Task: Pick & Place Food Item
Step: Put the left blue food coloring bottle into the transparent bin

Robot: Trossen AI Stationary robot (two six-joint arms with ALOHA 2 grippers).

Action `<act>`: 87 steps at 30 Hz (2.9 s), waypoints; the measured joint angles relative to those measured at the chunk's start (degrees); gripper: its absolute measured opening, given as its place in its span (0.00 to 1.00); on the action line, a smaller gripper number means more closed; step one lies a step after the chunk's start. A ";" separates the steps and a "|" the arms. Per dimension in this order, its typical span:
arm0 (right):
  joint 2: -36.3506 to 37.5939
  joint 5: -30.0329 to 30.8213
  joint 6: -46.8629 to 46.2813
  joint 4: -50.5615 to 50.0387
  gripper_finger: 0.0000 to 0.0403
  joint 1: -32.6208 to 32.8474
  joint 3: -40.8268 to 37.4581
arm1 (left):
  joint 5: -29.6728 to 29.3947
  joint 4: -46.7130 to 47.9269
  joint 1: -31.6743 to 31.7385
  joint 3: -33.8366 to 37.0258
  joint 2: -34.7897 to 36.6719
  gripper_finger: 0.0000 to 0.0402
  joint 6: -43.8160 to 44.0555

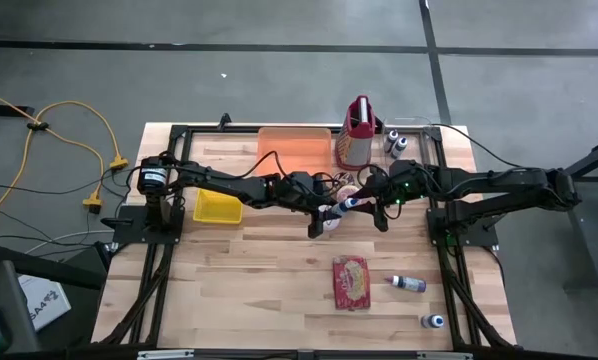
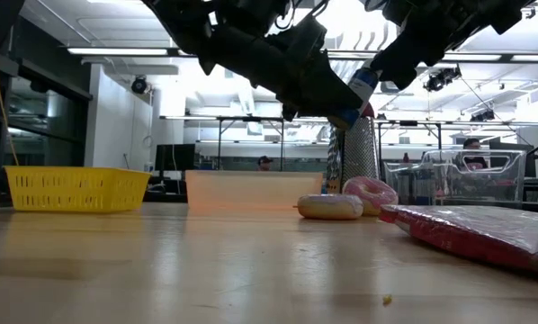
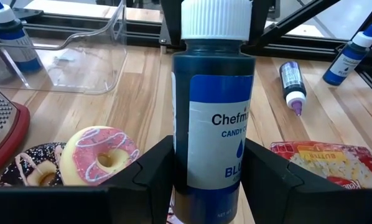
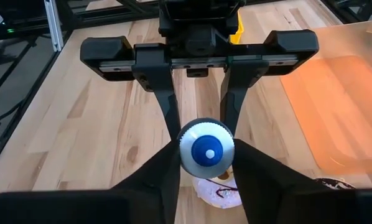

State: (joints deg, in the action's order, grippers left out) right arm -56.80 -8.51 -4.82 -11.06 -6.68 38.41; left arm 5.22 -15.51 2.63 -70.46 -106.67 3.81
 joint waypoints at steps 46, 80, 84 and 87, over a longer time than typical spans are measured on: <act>-0.08 0.35 -3.77 -4.21 0.26 0.00 -0.04 | 0.61 -2.18 -0.15 -0.02 -0.02 0.46 0.80; 13.71 41.32 -19.40 -31.66 0.26 -0.89 6.09 | 0.34 -2.78 -0.13 -0.02 -0.02 0.46 0.04; 13.70 45.78 -23.04 -34.03 0.26 -3.65 6.40 | 0.32 -2.75 -0.13 -0.02 -0.02 0.46 0.04; 13.68 47.10 -26.41 -38.66 0.26 -7.18 6.40 | 0.34 -2.67 -0.13 -0.02 -0.02 0.46 0.02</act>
State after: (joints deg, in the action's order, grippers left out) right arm -43.11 38.59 -31.22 -49.71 -13.86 44.82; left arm 5.56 -18.18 2.50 -70.48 -106.69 3.84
